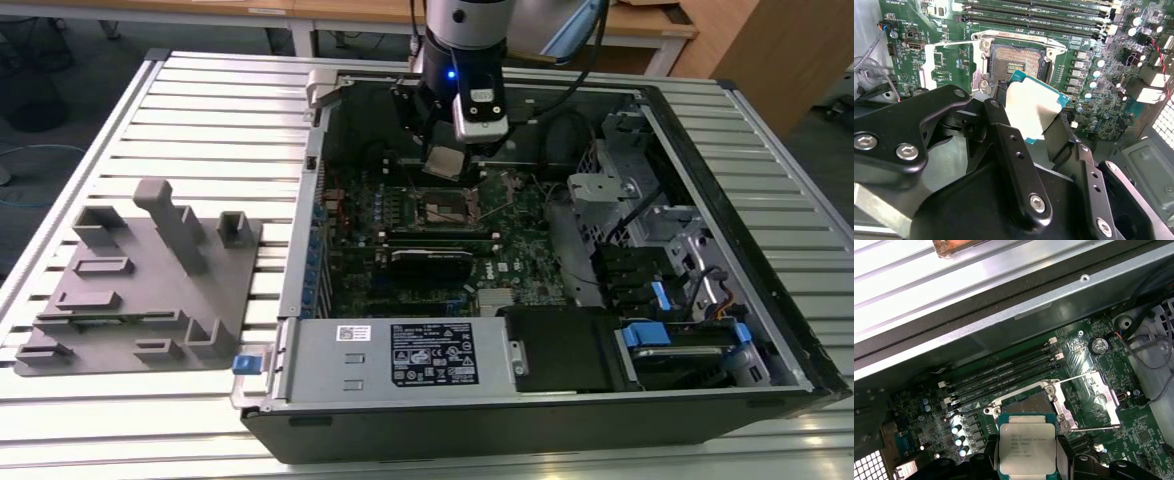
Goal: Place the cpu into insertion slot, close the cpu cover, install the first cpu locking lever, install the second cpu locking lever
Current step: 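Place the cpu into insertion slot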
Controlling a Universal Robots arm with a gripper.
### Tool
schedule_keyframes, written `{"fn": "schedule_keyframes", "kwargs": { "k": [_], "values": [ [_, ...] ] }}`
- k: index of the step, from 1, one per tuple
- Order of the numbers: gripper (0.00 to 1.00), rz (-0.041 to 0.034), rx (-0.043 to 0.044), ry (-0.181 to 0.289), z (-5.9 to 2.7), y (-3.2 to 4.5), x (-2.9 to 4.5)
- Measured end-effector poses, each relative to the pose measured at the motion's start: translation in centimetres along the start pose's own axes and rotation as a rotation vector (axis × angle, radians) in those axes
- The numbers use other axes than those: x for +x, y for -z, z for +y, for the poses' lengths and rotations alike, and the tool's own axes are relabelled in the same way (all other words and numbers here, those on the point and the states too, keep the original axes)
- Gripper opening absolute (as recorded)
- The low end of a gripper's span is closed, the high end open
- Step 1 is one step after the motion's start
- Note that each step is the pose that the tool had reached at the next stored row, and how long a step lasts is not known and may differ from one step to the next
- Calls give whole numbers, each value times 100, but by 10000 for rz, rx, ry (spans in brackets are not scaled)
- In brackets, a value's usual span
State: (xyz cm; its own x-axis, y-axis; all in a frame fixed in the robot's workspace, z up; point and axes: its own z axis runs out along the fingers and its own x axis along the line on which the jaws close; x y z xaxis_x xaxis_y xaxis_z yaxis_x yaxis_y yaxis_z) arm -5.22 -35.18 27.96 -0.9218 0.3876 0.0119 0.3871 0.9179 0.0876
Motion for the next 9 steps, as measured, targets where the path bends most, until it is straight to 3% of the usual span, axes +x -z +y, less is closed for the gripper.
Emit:
{"fn": "schedule_keyframes", "kwargs": {
  "k": [9],
  "values": [
    [54,-2,0,-23,0,0,0]
  ]
}}
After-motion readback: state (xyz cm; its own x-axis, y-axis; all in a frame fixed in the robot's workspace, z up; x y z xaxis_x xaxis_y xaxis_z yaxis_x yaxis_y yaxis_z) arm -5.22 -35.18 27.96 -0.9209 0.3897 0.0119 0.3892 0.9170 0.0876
